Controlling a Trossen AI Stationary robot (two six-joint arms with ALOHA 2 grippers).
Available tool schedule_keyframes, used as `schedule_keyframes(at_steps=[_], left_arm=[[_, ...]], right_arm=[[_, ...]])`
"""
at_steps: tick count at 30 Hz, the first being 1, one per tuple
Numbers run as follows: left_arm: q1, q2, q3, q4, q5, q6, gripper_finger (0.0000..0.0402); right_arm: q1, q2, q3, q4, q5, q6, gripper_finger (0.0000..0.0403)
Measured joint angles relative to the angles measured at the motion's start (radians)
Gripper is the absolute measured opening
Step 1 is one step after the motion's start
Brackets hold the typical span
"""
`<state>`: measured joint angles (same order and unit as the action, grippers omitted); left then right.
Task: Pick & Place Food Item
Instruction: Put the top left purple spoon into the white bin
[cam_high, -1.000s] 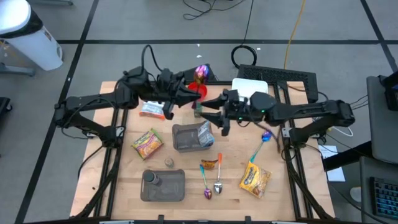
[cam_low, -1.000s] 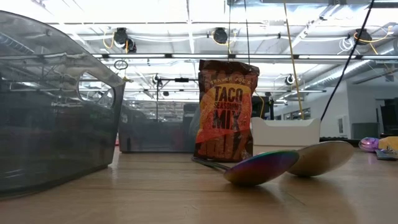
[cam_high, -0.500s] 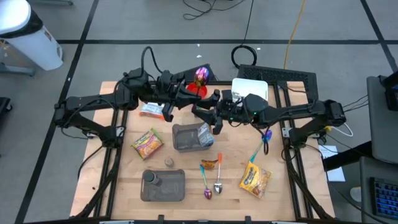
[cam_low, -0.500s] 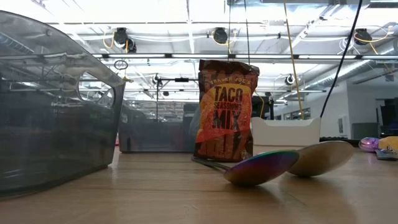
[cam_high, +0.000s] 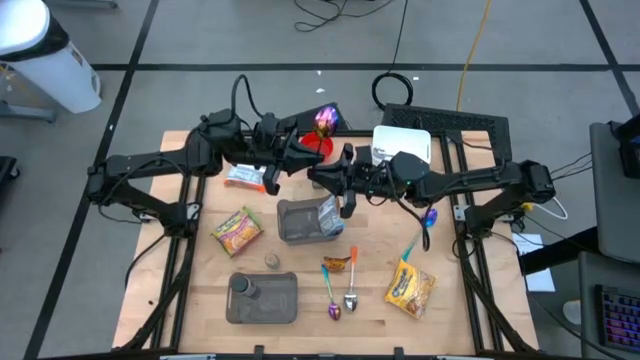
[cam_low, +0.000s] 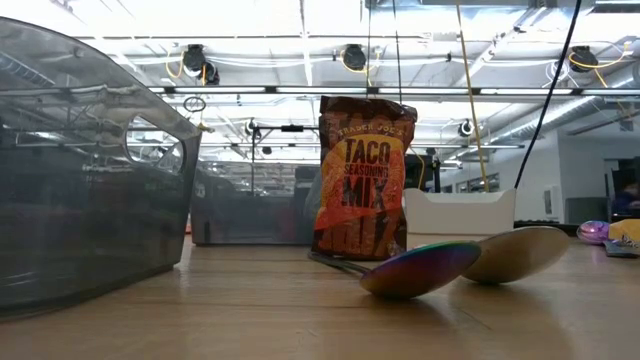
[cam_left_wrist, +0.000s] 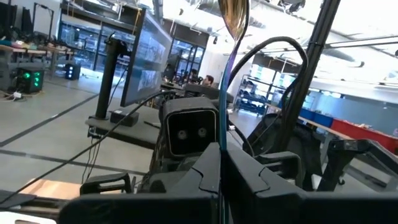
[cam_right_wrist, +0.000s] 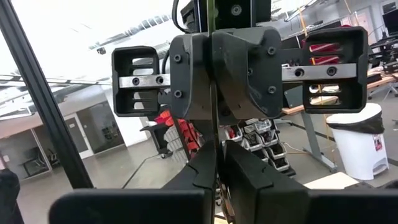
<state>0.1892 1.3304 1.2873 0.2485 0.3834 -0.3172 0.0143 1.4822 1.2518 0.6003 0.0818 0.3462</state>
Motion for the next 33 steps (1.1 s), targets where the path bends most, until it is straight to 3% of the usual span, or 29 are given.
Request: schedule_keyframes(at_steps=[15,24,28,33], left_arm=[[0.052,0.0,-0.001,-0.034,-0.014,0.027,0.0103],[0.134,-0.02,-0.001,-0.02,-0.016,0.028,0.0186],[0.186,-0.065,-0.001,-0.05,0.048,0.046,0.0207],[0.258,-0.145,-0.001,-0.227,0.129,0.047,0.0213]], right_arm=[[-0.005,0.0,0.0,-0.005,0.023,-0.011,0.0001],[-0.059,-0.046,0.0,-0.095,0.026,-0.015,0.0001],[-0.115,-0.109,0.0,-0.166,0.023,-0.019,0.0001],[-0.193,-0.22,0.0,-0.345,0.023,-0.018,0.0]])
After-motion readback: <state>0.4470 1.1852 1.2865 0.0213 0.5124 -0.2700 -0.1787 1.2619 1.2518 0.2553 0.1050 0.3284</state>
